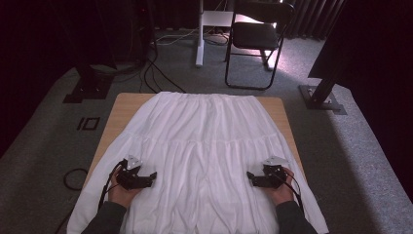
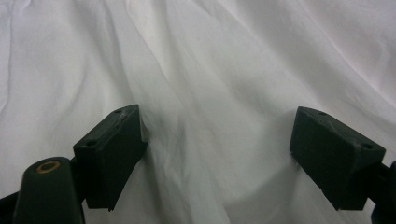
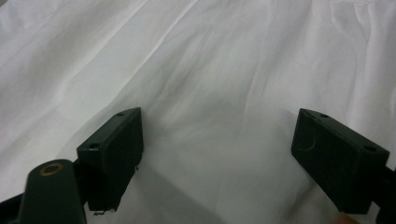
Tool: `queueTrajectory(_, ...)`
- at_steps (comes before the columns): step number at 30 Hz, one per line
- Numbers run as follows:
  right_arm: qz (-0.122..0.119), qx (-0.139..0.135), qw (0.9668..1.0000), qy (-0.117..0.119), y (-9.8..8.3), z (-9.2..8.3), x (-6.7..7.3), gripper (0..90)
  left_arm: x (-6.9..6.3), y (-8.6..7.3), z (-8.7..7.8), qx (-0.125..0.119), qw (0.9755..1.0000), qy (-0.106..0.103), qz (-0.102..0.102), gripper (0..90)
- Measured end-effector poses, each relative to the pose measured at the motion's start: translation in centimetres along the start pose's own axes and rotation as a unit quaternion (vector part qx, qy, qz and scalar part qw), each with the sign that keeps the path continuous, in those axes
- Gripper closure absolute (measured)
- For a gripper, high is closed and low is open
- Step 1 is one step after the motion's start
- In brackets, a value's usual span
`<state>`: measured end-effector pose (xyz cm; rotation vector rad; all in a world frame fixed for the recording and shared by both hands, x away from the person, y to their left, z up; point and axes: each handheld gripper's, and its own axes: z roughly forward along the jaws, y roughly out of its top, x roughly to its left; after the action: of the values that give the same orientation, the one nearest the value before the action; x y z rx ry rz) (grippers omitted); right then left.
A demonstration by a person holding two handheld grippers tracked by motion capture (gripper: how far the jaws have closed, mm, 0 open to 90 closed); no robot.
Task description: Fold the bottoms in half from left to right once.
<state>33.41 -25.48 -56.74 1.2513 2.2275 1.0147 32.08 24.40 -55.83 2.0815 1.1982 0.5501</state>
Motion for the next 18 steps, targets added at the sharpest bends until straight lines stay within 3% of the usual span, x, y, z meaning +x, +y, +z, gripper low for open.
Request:
queueTrajectory(8,0.001,0.000,1.0000,-0.001,0.0,0.0,0.0,16.0,0.1,-0.1,-0.4,-0.004,1.0000,0.006,-0.007,26.0)
queueTrajectory(9,0.000,-0.001,1.0000,-0.001,0.0,0.0,0.0,16.0,0.2,-0.1,-0.7,-0.003,0.9999,0.005,-0.010,31.4)
queueTrajectory(12,0.001,-0.001,1.0000,-0.001,0.0,0.0,0.0,16.0,0.6,0.0,-1.7,-0.011,0.9998,0.004,-0.013,30.8)
queueTrajectory(13,0.001,-0.001,1.0000,-0.001,0.0,0.0,0.0,16.0,1.2,0.0,-2.9,-0.016,0.9995,0.026,-0.008,28.8)
queueTrajectory(15,0.001,-0.001,1.0000,-0.001,0.0,0.0,0.0,16.0,1.8,-0.1,-3.5,-0.018,0.9992,0.036,-0.010,28.1)
queueTrajectory(16,0.001,-0.001,1.0000,-0.002,0.0,0.0,0.0,16.0,3.3,-0.5,-4.6,-0.024,0.9980,0.050,-0.029,25.7)
queueTrajectory(17,0.002,-0.001,1.0000,-0.002,0.0,0.0,0.1,16.0,3.3,-0.5,-4.6,-0.024,0.9980,0.050,-0.029,25.5)
queueTrajectory(18,0.002,-0.001,1.0000,-0.002,0.0,0.0,0.1,16.0,4.2,-0.8,-5.1,-0.024,0.9972,0.058,-0.041,25.5)
